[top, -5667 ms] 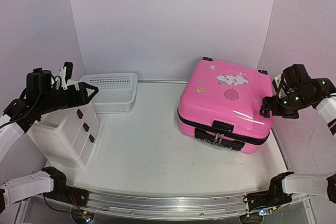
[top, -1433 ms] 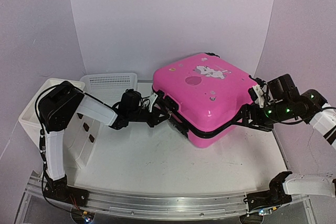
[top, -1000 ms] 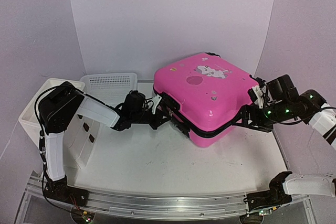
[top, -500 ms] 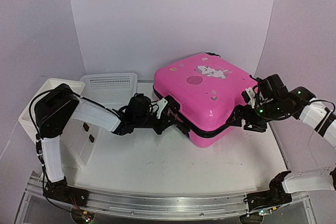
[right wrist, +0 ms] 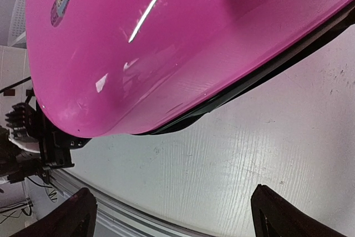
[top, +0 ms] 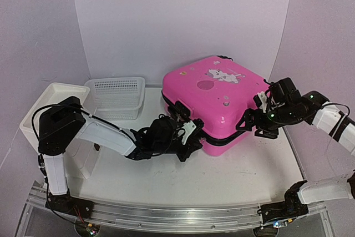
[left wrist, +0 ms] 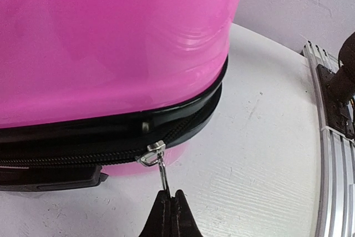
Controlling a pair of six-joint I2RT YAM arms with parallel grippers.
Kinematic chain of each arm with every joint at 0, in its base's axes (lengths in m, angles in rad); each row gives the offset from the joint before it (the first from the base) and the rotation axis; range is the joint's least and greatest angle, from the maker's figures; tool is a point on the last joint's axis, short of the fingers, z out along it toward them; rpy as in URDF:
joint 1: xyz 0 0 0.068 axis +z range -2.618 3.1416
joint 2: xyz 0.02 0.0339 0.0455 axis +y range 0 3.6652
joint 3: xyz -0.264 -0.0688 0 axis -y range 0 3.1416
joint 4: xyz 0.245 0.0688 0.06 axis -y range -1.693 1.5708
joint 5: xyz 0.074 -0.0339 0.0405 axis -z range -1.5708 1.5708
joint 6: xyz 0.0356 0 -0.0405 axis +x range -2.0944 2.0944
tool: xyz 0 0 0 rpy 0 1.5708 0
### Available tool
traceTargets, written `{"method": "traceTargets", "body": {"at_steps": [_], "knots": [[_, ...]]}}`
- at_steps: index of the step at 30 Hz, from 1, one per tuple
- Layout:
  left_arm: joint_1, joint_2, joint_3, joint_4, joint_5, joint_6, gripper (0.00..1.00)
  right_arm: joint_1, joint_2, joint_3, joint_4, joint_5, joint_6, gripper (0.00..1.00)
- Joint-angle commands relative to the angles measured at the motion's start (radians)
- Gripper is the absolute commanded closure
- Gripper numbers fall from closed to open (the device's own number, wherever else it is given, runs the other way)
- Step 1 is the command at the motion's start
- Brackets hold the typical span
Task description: Open, take out, and arrange the luggage
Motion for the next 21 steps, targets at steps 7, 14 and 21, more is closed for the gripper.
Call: {"method": "traceTargets", "body": {"at_steps": [7,14,21], "knots": [[-0.188,0.015,0.167,-0.009,-0.193,-0.022,1.00,-0.002,0.007,0.002,0.113,0.024,0.099,0.02],[-0.271,0.097,0.287,-0.033,-0.355,-0.043,1.00,-0.002,-0.074,-0.038,0.112,0.164,0.188,0.02],[-0.302,0.211,0.440,-0.065,-0.347,-0.068,1.00,-0.001,-0.103,-0.062,0.096,0.188,0.207,0.02]]}}
